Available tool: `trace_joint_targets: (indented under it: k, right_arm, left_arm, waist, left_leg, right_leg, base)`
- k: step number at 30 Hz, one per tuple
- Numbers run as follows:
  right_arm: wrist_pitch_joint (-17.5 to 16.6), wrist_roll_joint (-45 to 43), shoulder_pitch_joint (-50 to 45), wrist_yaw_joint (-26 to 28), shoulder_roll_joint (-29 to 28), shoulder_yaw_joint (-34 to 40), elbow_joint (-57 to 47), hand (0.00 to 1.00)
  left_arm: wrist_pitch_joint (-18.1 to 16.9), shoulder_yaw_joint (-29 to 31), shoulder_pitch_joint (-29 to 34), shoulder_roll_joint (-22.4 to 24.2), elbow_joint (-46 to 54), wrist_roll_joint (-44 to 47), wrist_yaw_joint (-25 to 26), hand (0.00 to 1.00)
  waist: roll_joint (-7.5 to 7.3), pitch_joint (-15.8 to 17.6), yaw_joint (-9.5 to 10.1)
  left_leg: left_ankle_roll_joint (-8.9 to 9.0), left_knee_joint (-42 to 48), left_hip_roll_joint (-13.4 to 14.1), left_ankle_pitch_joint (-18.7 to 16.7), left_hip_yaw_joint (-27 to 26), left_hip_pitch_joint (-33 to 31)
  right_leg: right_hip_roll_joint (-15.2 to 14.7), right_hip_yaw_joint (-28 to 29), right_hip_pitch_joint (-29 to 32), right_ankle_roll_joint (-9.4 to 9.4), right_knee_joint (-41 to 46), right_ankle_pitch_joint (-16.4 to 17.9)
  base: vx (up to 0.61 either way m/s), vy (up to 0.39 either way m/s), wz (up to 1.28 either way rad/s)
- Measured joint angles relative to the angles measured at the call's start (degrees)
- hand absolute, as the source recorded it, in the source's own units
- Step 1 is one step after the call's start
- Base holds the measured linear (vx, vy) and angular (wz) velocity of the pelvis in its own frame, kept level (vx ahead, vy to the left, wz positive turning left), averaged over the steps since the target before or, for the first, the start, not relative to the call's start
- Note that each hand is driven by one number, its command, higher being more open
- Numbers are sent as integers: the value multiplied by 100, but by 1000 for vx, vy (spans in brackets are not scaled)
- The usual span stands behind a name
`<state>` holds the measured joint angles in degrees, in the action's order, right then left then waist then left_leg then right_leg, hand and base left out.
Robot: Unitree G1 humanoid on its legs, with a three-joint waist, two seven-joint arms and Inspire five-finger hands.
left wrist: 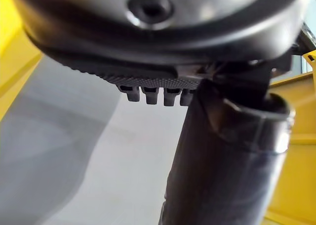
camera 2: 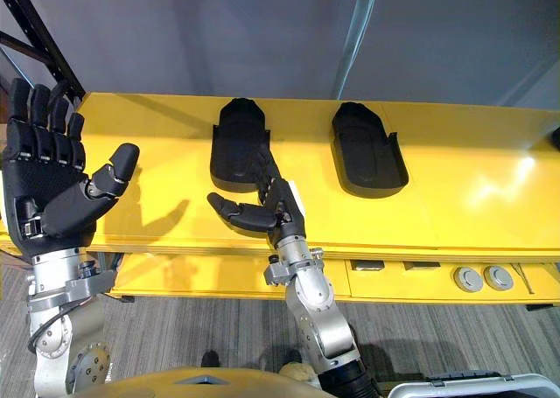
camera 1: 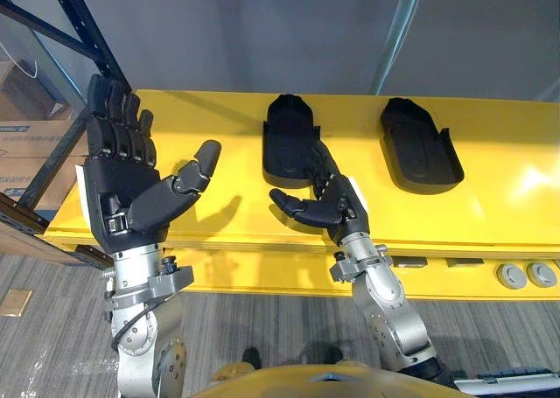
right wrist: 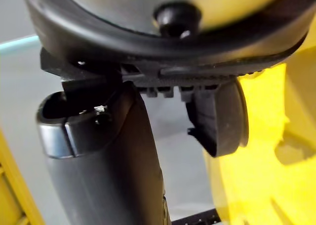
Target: Walk over and take three plastic housings, then place them on the shelf
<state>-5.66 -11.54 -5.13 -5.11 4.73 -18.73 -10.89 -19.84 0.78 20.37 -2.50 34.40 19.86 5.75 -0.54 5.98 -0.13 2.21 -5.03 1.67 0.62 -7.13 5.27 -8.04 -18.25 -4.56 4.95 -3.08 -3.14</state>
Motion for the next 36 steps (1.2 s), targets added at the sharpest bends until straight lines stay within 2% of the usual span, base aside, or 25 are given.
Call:
trace_joint_targets:
  k: [3,6,12,15,21,28,36]
  right_arm:
    - [-498,239,130,-341,-2,76,-47,100]
    - [-752,447,144,-560,-16,422,-508,100]
    - [-761,438,15,-599,2,1046,-1016,100]
    - [-655,415,-155,-515,4,1148,-1016,100]
    - [-12,296,-313,-111,12,1125,-928,100]
    - [160,158,-312,18,16,1122,-874,100]
    - [306,-23,-288,134,108,1002,-537,100]
  left_arm:
    - [0,-16,7,-1,0,0,1,100]
    - [0,-23,42,-11,0,1,1,100]
    - [-1,-10,64,-16,1,34,-82,100]
    - [-1,-12,64,-17,1,34,-117,100]
    - [-2,-12,76,-17,1,30,-106,100]
    - [-2,-12,88,-18,0,26,-74,100]
    - [-2,-54,34,-18,1,0,43,100]
  waist:
    - [-19,11,0]
    - [-36,30,-3]
    - [-59,78,-23]
    - [-43,91,-28]
    - [22,185,-23]
    - [17,312,-23]
    - [84,457,-22]
  left_leg:
    - [1,0,1,4,-18,8]
    - [5,0,1,-1,-36,8]
    - [10,0,7,-23,-111,-20]
    - [12,2,8,-26,-132,-29]
    - [21,20,9,-32,-150,-81]
    - [22,18,7,-36,-145,-87]
    - [14,25,3,-18,-85,-190]
  right_leg:
    - [1,-2,-14,0,0,0]
    - [1,11,-12,0,0,0]
    - [9,98,57,0,1,0]
    - [12,116,76,0,0,0]
    - [9,131,146,1,4,-2]
    - [5,129,150,1,9,-1]
    - [1,105,248,1,35,1]
  base:
    - [0,0,0]
    - [0,0,0]
    - [-11,-2,-7]
    - [8,-1,-4]
    - [0,0,0]
    - [-4,-1,0]
    - [-2,-2,1]
